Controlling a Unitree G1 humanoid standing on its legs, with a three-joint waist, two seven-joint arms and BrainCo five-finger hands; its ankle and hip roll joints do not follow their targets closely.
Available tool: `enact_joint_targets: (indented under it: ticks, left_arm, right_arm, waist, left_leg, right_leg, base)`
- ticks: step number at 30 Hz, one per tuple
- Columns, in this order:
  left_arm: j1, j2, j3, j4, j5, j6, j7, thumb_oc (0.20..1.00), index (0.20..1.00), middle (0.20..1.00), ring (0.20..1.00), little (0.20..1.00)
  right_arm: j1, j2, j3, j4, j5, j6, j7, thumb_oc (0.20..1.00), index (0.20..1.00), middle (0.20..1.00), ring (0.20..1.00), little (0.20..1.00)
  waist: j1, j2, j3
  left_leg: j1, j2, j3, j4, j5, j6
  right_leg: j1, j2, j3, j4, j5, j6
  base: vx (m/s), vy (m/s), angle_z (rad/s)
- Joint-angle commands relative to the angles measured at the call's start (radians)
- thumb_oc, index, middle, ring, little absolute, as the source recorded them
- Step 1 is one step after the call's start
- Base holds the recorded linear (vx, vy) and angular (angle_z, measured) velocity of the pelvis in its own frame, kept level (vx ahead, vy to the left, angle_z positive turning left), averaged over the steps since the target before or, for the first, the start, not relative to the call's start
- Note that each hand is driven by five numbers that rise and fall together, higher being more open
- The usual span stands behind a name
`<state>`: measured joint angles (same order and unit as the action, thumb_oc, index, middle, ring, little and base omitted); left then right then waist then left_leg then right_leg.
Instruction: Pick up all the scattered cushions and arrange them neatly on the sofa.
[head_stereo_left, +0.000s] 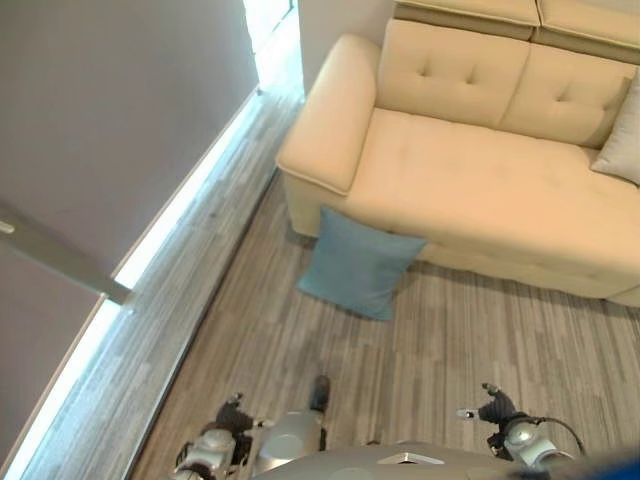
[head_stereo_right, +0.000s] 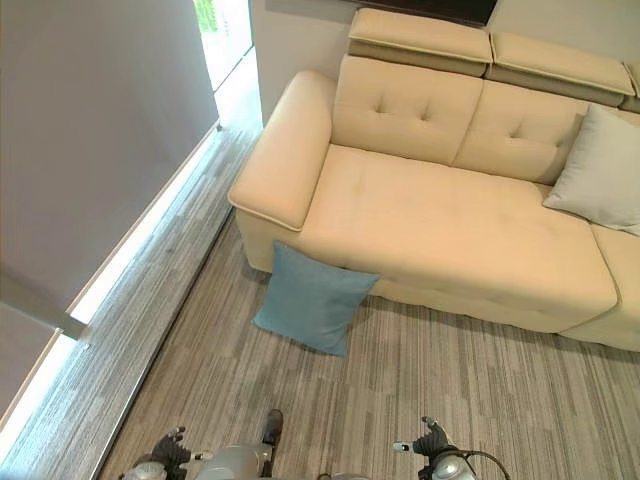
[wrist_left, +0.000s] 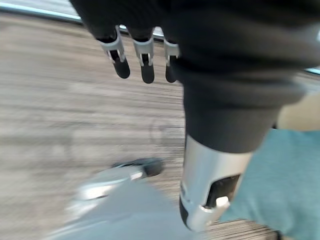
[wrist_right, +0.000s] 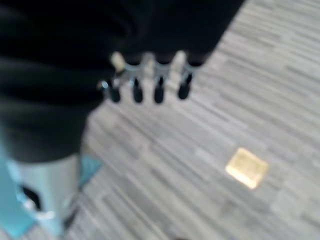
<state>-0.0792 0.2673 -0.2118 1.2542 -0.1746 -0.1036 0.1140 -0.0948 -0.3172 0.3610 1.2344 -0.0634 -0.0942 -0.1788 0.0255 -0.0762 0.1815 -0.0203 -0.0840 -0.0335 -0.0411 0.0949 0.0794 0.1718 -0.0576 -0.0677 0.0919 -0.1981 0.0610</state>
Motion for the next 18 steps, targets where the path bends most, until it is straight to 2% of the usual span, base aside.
enact_joint_targets:
  ticks: [1, 4, 5, 6, 7, 8, 10, 12, 13, 14, 15, 18]
  left_arm:
    - [0.017, -0.002, 0.013, 0.003, -0.003, -0.018, 0.001, 1.0, 1.0, 1.0, 1.0, 1.0]
    - [0.018, 0.006, 0.025, 0.001, -0.013, -0.019, 0.004, 1.0, 1.0, 1.0, 1.0, 1.0]
    - [0.019, 0.007, 0.028, 0.001, -0.016, -0.021, 0.004, 1.0, 1.0, 1.0, 1.0, 1.0]
    - [0.024, 0.009, 0.032, 0.003, -0.013, -0.02, 0.002, 1.0, 1.0, 1.0, 1.0, 1.0]
    - [0.024, 0.008, 0.032, 0.003, -0.013, -0.02, 0.002, 1.0, 1.0, 1.0, 1.0, 1.0]
    - [0.024, 0.008, 0.033, 0.005, -0.01, -0.019, 0.0, 1.0, 1.0, 1.0, 1.0, 1.0]
    - [0.023, 0.008, 0.033, 0.008, -0.005, -0.02, -0.005, 1.0, 1.0, 1.0, 1.0, 1.0]
    - [0.018, 0.007, 0.031, 0.011, 0.001, -0.02, -0.006, 1.0, 1.0, 1.0, 1.0, 1.0]
    - [0.013, 0.006, 0.031, 0.013, 0.002, -0.021, -0.003, 1.0, 1.0, 1.0, 1.0, 1.0]
    - [0.013, 0.007, 0.031, 0.013, 0.002, -0.021, -0.003, 1.0, 1.0, 1.0, 1.0, 1.0]
    - [0.008, 0.002, 0.022, 0.015, 0.014, -0.021, -0.004, 1.0, 1.0, 1.0, 1.0, 1.0]
    - [0.008, -0.011, 0.012, 0.018, 0.017, -0.023, -0.006, 1.0, 1.0, 1.0, 1.0, 1.0]
  right_arm:
    - [-0.03, -0.041, 0.007, -0.028, -0.014, -0.005, -0.008, 1.0, 1.0, 1.0, 1.0, 1.0]
    - [-0.049, -0.037, 0.02, -0.038, -0.021, -0.002, -0.004, 1.0, 1.0, 1.0, 1.0, 1.0]
    - [-0.049, -0.037, 0.021, -0.04, -0.025, -0.005, -0.004, 1.0, 1.0, 1.0, 1.0, 1.0]
    - [-0.044, -0.037, 0.019, -0.039, -0.033, -0.001, -0.001, 1.0, 1.0, 1.0, 1.0, 1.0]
    - [-0.044, -0.037, 0.019, -0.04, -0.033, -0.001, -0.001, 1.0, 1.0, 1.0, 1.0, 1.0]
    - [-0.042, -0.038, 0.02, -0.038, -0.035, -0.002, 0.0, 1.0, 1.0, 1.0, 1.0, 1.0]
    - [-0.042, -0.04, 0.025, -0.035, -0.035, -0.001, 0.001, 1.0, 1.0, 1.0, 1.0, 1.0]
    - [-0.045, -0.044, 0.028, -0.035, -0.036, 0.001, 0.005, 1.0, 1.0, 1.0, 1.0, 1.0]
    - [-0.046, -0.048, 0.026, -0.036, -0.034, 0.002, 0.006, 1.0, 1.0, 1.0, 1.0, 1.0]
    - [-0.046, -0.048, 0.026, -0.036, -0.034, 0.002, 0.006, 1.0, 1.0, 1.0, 1.0, 1.0]
    - [-0.037, -0.047, 0.023, -0.033, -0.025, -0.001, 0.007, 1.0, 1.0, 1.0, 1.0, 1.0]
    - [-0.021, -0.051, 0.013, -0.03, -0.016, -0.002, 0.004, 1.0, 1.0, 1.0, 1.0, 1.0]
  waist:
    - [0.047, 0.011, -0.026]
    - [0.046, 0.024, 0.007]
    - [0.046, 0.031, 0.019]
    - [0.043, 0.036, 0.022]
    - [0.041, 0.036, 0.023]
    - [0.04, 0.035, 0.023]
    - [0.03, 0.025, 0.022]
    - [0.017, 0.019, 0.026]
    - [0.006, 0.021, 0.029]
    - [0.006, 0.02, 0.028]
    - [-0.001, 0.011, 0.023]
    - [-0.005, 0.013, 0.005]
  left_leg:
    - [-0.027, 0.02, -0.003, 0.13, -0.206, -0.021]
    - [0.007, 0.021, 0.012, 0.127, -0.218, 0.013]
    - [0.017, 0.025, 0.015, 0.125, -0.223, 0.018]
    - [0.048, 0.027, 0.02, 0.105, -0.236, 0.017]
    - [0.051, 0.028, 0.018, 0.104, -0.236, 0.017]
    - [0.062, 0.028, 0.021, 0.096, -0.241, 0.015]
    - [0.097, 0.022, 0.014, 0.065, -0.253, 0.01]
    - [0.125, 0.011, -0.006, 0.052, -0.264, 0.007]
    - [0.142, 0.011, -0.025, 0.043, -0.269, 0.003]
    - [0.141, 0.01, -0.025, 0.043, -0.268, 0.003]
    - [0.153, 0.002, -0.046, 0.046, -0.285, -0.003]
    - [0.161, 0.016, -0.051, 0.076, -0.311, -0.028]
  right_leg:
    - [-0.142, 0.002, -0.01, 0.112, 0.033, 0.027]
    - [-0.257, -0.031, -0.017, 0.311, 0.125, 0.079]
    - [-0.286, -0.047, -0.039, 0.347, 0.137, 0.082]
    - [-0.309, -0.081, -0.099, 0.315, 0.125, 0.065]
    - [-0.305, -0.08, -0.101, 0.314, 0.125, 0.065]
    - [-0.311, -0.086, -0.13, 0.27, 0.117, 0.054]
    - [-0.32, -0.07, -0.163, 0.139, 0.141, 0.045]
    - [-0.354, -0.041, -0.157, 0.059, 0.177, 0.049]
    - [-0.376, -0.021, -0.132, 0.059, 0.182, 0.053]
    - [-0.377, -0.022, -0.132, 0.059, 0.182, 0.053]
    - [-0.341, -0.004, -0.102, 0.009, 0.183, 0.042]
    - [-0.307, -0.002, -0.123, -0.006, 0.177, 0.022]
  base:
    - [0.08, 0.185, -1.01]
    - [0.03, 0.113, -0.61]
    - [0.06, 0.089, -0.38]
    - [0.06, 0.056, -0.37]
    - [0.11, 0.003, -0.29]
    - [0.11, -0.046, -0.08]
    - [0.19, -0.082, -0.08]
    - [0.23, -0.064, -0.15]
    - [0.17, -0.034, 0.08]
    - [0.24, -0.095, 0.48]
    - [0.22, -0.112, 0.66]
    - [0.25, -0.15, 0.59]
